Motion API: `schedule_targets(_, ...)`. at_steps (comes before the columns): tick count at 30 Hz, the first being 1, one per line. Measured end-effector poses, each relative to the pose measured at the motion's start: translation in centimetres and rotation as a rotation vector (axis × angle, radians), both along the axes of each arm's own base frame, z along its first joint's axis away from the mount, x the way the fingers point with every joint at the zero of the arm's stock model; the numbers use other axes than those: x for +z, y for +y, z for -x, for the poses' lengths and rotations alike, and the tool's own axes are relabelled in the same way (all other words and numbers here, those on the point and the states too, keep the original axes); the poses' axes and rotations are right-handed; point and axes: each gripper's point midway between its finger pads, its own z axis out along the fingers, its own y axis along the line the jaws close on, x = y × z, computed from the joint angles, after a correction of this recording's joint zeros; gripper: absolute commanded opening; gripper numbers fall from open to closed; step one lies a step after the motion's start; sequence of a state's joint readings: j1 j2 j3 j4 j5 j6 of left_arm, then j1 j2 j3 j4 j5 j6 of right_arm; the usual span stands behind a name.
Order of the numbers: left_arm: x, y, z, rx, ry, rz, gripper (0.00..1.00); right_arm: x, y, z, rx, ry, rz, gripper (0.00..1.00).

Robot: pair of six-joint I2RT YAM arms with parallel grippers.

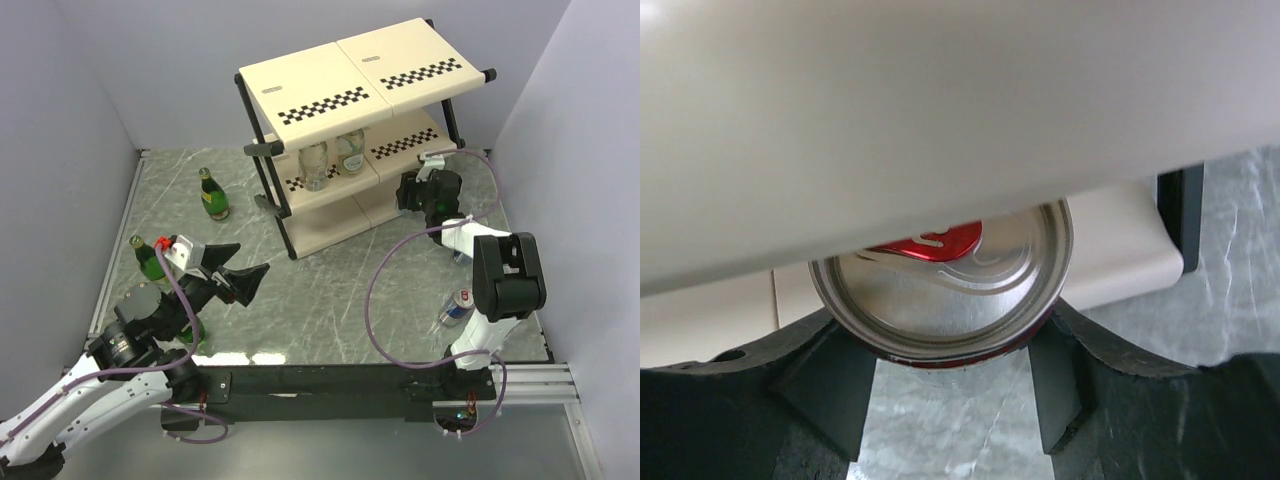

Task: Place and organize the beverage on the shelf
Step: Place the drink on the shelf.

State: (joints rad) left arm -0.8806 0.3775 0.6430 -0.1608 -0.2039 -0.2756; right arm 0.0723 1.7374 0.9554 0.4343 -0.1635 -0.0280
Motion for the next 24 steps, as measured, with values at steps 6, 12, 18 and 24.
schedule_targets(6,0.0,0.0,0.0,0.003,0.0,0.0,0.89,0.0,0.4,-0.6,0.034,-0.047,0.007,0.0)
schedule_targets(12,-0.4,0.0,-0.1,0.003,0.005,-0.006,0.89,0.2,0.6,-0.8,0.051,-0.084,0.007,0.0)
schedule_targets(18,-0.5,0.0,-0.1,0.003,0.007,-0.008,0.89,0.9,0.5,-1.2,0.058,-0.122,0.0,0.0)
schedule_targets(24,-0.5,0.0,-0.1,0.004,0.007,-0.008,0.89,1.5,0.5,-1.5,0.058,-0.148,-0.006,0.0)
